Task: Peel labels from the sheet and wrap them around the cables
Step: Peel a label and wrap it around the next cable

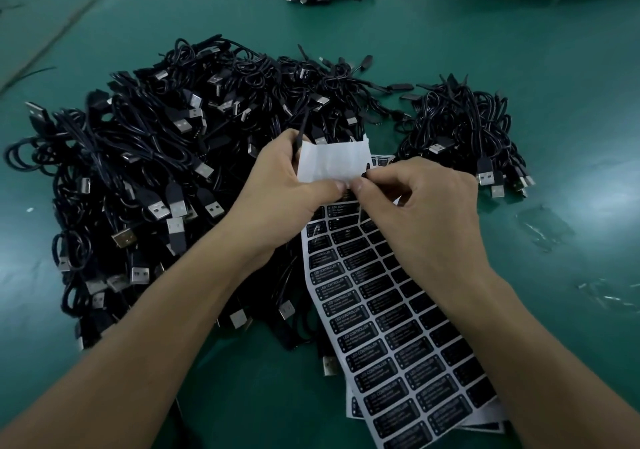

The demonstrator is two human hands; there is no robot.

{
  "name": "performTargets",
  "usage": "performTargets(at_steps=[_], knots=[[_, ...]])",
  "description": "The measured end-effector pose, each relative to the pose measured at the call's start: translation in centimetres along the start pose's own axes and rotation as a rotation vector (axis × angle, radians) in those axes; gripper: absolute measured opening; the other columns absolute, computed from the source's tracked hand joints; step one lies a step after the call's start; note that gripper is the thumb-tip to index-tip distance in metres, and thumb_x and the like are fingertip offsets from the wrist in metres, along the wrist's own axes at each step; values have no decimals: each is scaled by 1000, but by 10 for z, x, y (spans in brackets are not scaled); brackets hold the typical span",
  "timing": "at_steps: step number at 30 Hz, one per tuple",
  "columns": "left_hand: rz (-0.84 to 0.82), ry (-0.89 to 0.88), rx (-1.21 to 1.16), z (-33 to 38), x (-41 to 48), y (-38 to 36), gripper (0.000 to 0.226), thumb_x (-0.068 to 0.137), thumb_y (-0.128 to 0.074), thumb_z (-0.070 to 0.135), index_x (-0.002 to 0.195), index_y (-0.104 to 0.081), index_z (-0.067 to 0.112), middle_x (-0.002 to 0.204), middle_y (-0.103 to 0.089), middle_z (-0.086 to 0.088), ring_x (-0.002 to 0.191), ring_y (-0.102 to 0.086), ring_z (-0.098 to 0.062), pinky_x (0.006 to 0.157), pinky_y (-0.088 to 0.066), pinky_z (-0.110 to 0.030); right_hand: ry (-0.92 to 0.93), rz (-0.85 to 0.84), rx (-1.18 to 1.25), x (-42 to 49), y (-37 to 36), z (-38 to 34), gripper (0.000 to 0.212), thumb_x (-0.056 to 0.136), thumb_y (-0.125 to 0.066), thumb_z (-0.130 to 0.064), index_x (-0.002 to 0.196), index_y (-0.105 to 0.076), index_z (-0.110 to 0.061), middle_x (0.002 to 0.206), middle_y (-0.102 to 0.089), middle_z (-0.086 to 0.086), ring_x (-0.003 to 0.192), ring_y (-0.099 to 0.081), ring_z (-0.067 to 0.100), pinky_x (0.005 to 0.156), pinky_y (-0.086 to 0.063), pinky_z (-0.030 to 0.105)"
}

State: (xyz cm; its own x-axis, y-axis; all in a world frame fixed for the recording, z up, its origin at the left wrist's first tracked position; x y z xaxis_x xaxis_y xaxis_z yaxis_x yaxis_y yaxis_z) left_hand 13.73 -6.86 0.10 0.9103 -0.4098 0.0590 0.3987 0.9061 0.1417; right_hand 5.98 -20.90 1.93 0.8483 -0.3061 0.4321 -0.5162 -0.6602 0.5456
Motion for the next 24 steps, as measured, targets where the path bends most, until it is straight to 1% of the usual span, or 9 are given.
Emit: performTargets(at_steps=[4,8,11,14,17,19,20,22,24], knots=[[-2,-3,25,0,0,0,38,79,-79,-4,91,-55,23,77,-73,13,80,-72,-5,68,-53,-15,5,-45,-35,0,-2,0,24,95,-68,-25,77,-76,-11,70,-68,1,68,-60,14,67,-43,31],[6,-2,59,-1,0,1,37,78,-80,-1,91,-55,22,78,-73,14,80,-72,-5,69,-54,-16,-13,-93,-47,1,-5,2,28,98,-63,-22,75,-73,-9,68,-66,3,66,-56,16,73,-35,16],[26,11,71,-2,0,1,38,77,-80,-1,91,-54,22,79,-72,11,78,-71,-4,68,-55,-16,-11,-118,-29,2,-6,3,31,98,-61,-18,73,-70,-3,60,-62,8,66,-52,21,70,-33,19],[57,23,108,-2,1,4,38,76,-82,2,91,-54,23,90,-71,2,79,-70,-5,69,-57,-18,-35,-133,16,5,-3,9,32,97,-61,-16,70,-70,-2,57,-62,9,59,-52,24,59,-40,23],[42,40,86,-1,0,6,40,73,-85,5,93,-55,24,92,-72,2,81,-72,-8,71,-59,-20,-126,-56,3,13,16,22,29,92,-62,-14,65,-69,-4,56,-66,7,45,-48,14,49,-42,11],[23,42,146,0,-1,6,42,71,-88,8,94,-56,22,91,-72,0,81,-72,-11,72,-61,-25,-186,89,-10,20,40,32,26,87,-60,-17,62,-67,-18,53,-64,-8,45,-49,5,47,-37,6],[19,45,179,0,-1,5,44,69,-90,11,95,-56,20,91,-73,-3,82,-72,-14,74,-62,-29,-209,150,-9,23,49,36,24,85,-57,-21,62,-65,-22,53,-63,-12,46,-51,5,48,-38,7],[25,56,228,-1,-2,5,50,65,-93,16,98,-56,16,93,-74,-4,84,-73,-17,79,-61,-40,-213,221,12,24,58,37,21,86,-56,-23,66,-62,-26,61,-66,-11,54,-61,13,59,-51,22],[36,53,288,-3,-3,4,56,61,-95,27,96,-53,17,91,-73,0,83,-72,-16,79,-61,-44,-156,205,70,22,51,27,25,92,-60,-18,73,-62,-34,64,-67,-9,60,-66,18,58,-54,28]])
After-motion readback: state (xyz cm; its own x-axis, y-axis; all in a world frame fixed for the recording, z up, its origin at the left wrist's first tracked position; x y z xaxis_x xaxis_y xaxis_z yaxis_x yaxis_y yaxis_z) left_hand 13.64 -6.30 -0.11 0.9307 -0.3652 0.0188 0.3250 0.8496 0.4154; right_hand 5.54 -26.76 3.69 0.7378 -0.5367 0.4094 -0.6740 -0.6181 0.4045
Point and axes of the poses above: each hand's wrist, its own x-axis towards the middle knuckle, its own y-axis out of the back of the hand, z = x × y, the point moved 8 cm from there along x, towards the middle knuckle
